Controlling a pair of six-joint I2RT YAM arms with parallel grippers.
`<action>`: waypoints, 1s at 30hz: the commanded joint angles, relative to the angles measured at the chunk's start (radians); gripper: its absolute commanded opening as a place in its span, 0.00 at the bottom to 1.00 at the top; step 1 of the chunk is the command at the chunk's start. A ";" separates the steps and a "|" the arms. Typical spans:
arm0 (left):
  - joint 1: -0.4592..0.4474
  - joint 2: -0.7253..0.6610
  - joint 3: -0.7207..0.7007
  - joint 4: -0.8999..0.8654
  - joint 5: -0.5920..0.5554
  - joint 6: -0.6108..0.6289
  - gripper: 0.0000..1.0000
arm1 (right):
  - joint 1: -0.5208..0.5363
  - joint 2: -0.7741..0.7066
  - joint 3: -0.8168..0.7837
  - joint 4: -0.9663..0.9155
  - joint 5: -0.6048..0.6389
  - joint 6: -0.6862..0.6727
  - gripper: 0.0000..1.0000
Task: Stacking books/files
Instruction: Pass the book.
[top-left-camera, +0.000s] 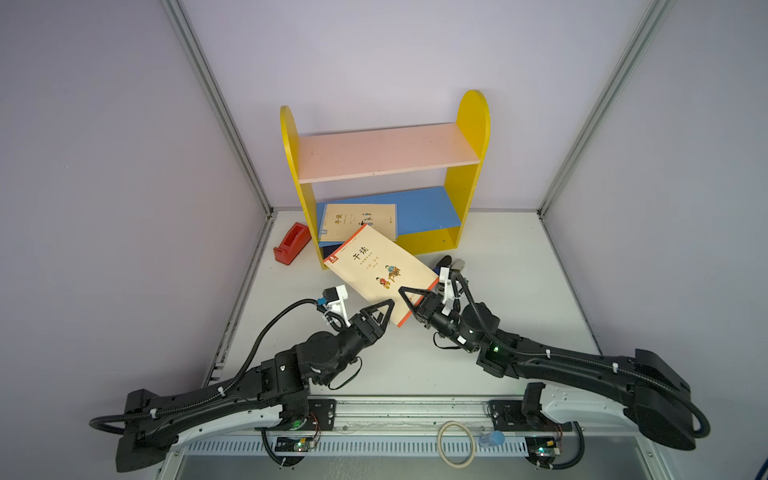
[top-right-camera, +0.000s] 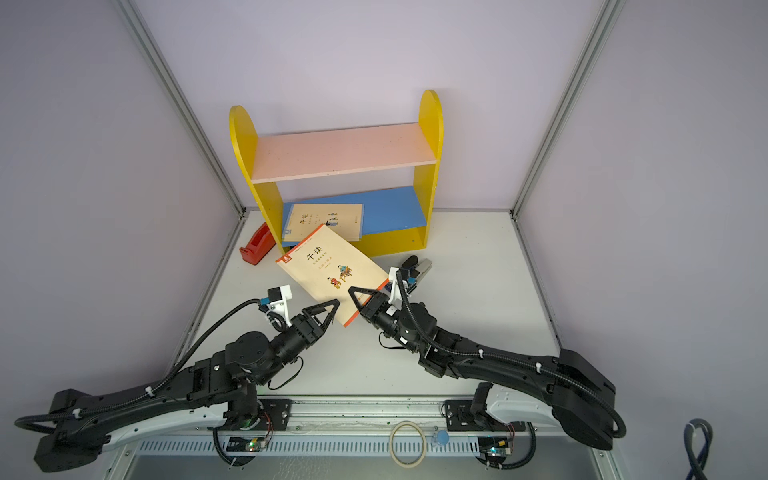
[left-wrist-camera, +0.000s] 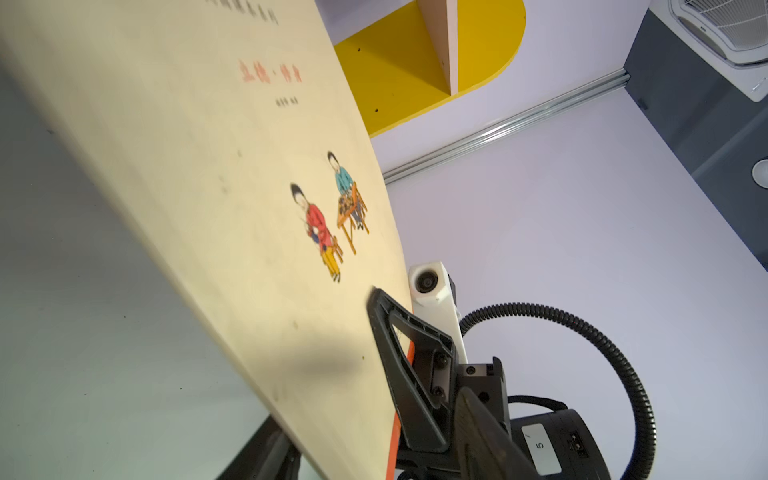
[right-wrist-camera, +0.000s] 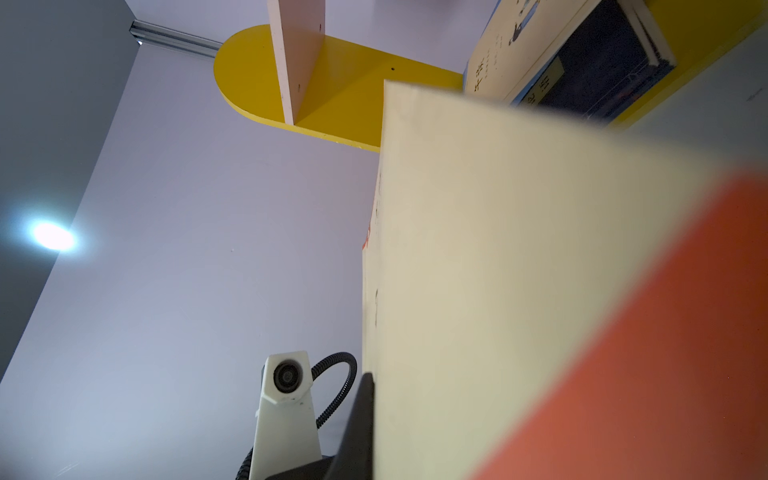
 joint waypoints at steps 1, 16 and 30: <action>0.078 -0.026 0.047 -0.149 0.008 0.016 0.69 | 0.001 -0.042 -0.018 -0.010 -0.009 -0.026 0.00; 0.509 0.008 0.006 0.000 0.543 -0.012 0.51 | 0.005 -0.213 -0.132 -0.036 -0.017 -0.003 0.00; 0.523 0.012 -0.014 0.068 0.508 -0.073 0.00 | 0.011 -0.232 -0.119 -0.056 -0.014 -0.001 0.25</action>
